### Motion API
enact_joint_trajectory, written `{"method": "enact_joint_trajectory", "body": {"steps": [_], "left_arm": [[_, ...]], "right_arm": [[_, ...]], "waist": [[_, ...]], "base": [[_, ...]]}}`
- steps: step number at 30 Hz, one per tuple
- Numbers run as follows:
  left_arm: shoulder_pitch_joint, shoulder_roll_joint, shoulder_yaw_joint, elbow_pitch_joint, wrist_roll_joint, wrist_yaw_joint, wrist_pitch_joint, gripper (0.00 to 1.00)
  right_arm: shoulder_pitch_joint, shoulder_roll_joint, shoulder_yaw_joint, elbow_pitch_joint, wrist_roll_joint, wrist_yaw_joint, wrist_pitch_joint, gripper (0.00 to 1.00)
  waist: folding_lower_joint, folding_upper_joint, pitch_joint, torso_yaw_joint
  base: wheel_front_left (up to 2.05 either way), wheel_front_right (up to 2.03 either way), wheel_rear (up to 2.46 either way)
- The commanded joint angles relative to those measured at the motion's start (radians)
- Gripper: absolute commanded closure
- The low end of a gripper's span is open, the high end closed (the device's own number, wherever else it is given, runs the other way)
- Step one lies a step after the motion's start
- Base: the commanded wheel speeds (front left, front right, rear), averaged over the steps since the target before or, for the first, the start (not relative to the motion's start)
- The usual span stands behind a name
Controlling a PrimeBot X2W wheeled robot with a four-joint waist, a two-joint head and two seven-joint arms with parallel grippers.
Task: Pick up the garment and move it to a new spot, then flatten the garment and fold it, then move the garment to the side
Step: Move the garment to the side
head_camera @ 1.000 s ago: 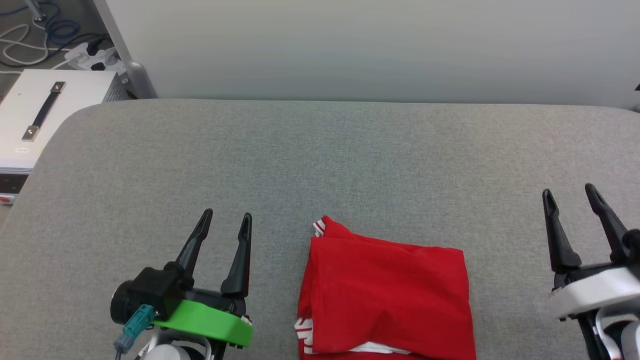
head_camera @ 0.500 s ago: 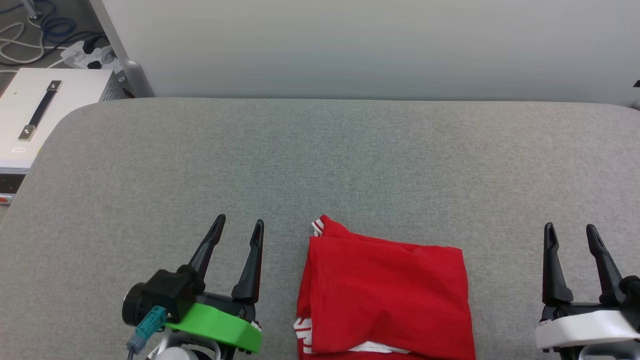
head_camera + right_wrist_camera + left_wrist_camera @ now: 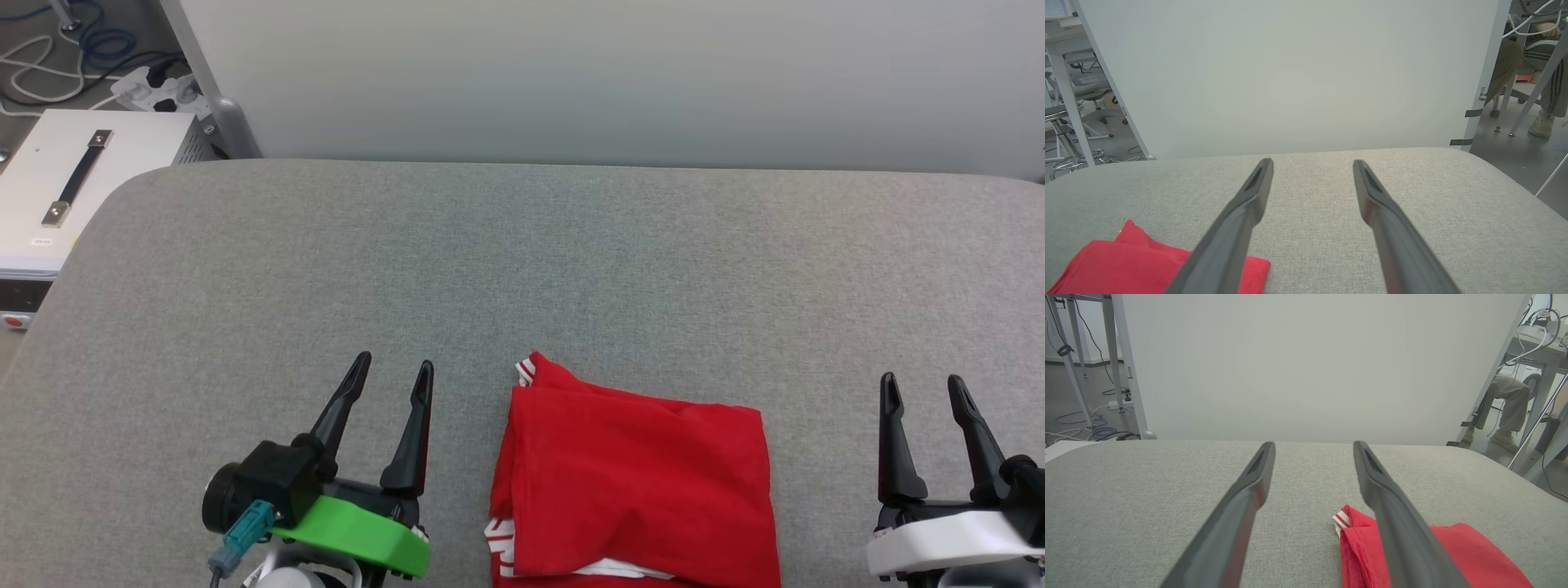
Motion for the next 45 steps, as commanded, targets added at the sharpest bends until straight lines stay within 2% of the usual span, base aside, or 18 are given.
{"method": "enact_joint_trajectory", "body": {"steps": [1,4,7,13,17,19,23,26,30,38,44,45], "left_arm": [[0.001,-0.001,0.001,-0.001,0.000,-0.003,-0.006,0.00],[-0.002,-0.002,0.000,-0.001,0.001,-0.003,-0.006,0.00],[-0.004,-0.002,-0.001,-0.002,0.001,-0.003,-0.006,0.00],[-0.007,-0.005,-0.002,-0.003,0.002,-0.003,-0.006,0.00],[-0.020,-0.007,-0.008,-0.002,0.003,-0.003,-0.006,0.00],[-0.028,-0.008,-0.013,-0.001,0.004,-0.003,-0.006,0.00],[-0.042,-0.008,-0.023,0.000,0.006,-0.003,-0.006,0.00],[-0.051,-0.009,-0.027,0.001,0.006,-0.003,-0.006,0.00],[-0.063,-0.009,-0.034,0.001,0.008,-0.003,-0.006,0.00],[-0.088,-0.011,-0.046,0.002,0.008,-0.003,-0.006,0.00],[-0.095,-0.013,-0.050,0.005,0.009,-0.003,-0.006,0.00],[-0.095,-0.013,-0.050,0.006,0.009,-0.003,-0.006,0.00]], "right_arm": [[0.001,0.005,0.004,0.008,0.000,-0.001,-0.005,0.00],[-0.005,-0.012,0.020,0.013,0.013,-0.001,0.040,0.00],[-0.015,-0.043,0.056,0.008,0.054,-0.001,0.169,0.00],[-0.045,-0.110,0.084,-0.079,0.126,-0.001,0.582,0.00],[-0.063,-0.107,0.084,-0.134,0.195,-0.001,0.904,0.00],[-0.069,-0.119,0.093,-0.156,0.205,-0.001,1.030,0.00],[-0.081,-0.106,0.086,-0.170,0.206,-0.001,1.194,0.00],[-0.092,-0.083,0.082,-0.163,0.204,-0.001,1.252,0.00],[-0.112,-0.057,0.071,-0.133,0.190,-0.001,1.276,0.00],[-0.144,-0.038,0.076,-0.041,0.167,-0.001,1.270,0.00],[-0.135,-0.035,0.118,0.044,0.166,-0.001,1.261,0.00],[-0.131,-0.037,0.128,0.054,0.166,-0.001,1.261,0.26]], "waist": [[0.0000,-0.0001,0.001,0.001],[0.0000,-0.0001,0.004,0.004],[0.0000,-0.0001,0.008,0.007],[0.0000,-0.0001,0.023,0.018],[0.0000,-0.0001,0.044,0.031],[0.0000,-0.0001,0.056,0.041],[0.0000,-0.0001,0.078,0.065],[0.0000,-0.0001,0.094,0.082],[0.0000,-0.0001,0.117,0.105],[0.0000,-0.0001,0.154,0.144],[0.0000,-0.0001,0.162,0.159],[0.0000,-0.0001,0.161,0.160]], "base": [[0.00,0.00,0.00],[0.00,0.00,0.00],[0.00,0.00,0.00],[0.00,0.00,0.00],[0.00,0.00,0.00],[0.00,0.00,0.00],[0.00,0.00,0.00],[0.00,0.00,0.00],[0.00,0.00,0.00],[0.00,0.00,0.00],[0.00,0.00,0.00],[0.00,0.00,0.00]]}}
